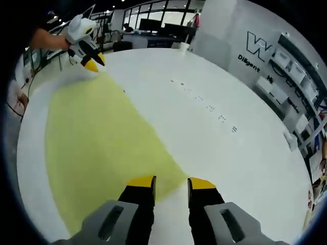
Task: Fold the garment on the visible template until the final outline fits inside the template.
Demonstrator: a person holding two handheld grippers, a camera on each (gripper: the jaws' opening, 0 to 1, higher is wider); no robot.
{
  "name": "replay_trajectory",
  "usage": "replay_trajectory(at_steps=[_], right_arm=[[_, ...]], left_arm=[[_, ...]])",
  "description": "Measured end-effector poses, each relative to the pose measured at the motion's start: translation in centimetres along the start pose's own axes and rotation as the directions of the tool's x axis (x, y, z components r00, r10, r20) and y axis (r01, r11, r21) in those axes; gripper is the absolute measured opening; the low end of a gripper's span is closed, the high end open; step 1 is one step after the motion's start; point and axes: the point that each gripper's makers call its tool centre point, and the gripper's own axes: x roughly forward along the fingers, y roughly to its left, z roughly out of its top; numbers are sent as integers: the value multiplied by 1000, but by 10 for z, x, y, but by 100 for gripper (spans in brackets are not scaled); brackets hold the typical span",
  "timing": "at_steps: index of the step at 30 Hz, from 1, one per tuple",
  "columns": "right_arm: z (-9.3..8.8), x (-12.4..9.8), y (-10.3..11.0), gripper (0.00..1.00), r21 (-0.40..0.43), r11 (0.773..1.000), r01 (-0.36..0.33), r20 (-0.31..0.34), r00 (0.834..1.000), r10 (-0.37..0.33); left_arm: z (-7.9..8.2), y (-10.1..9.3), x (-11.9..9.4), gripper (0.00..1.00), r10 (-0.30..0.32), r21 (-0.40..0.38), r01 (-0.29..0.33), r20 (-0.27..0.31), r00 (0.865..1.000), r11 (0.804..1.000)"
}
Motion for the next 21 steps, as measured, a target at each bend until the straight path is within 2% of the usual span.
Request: replay_trajectory(at_steps=[5, 11, 14, 16, 21], right_arm=[[-2, -1, 15, 17, 8, 999, -31, 1, 1000, 31], [-6, -5, 37, 20, 6, 998, -68, 4, 998, 68], [-5, -6, 45, 20, 3, 996, -89, 18, 996, 89], [-8, -3, 45, 20, -5, 995, -96, 3, 995, 96], [-22, 5, 48, 23, 43, 993, -107, -30, 994, 109]], left_arm=[[1, -25, 2, 21, -63, -19, 64, 14, 998, 998], [-15, -45, 3, 24, -93, 24, 93, -8, 996, 995], [-24, -48, 6, 30, -100, 28, 101, -23, 995, 994], [-28, -41, 7, 35, -73, 76, 75, -28, 997, 994], [-30, -30, 10, 42, -49, -30, 49, -24, 998, 998]])
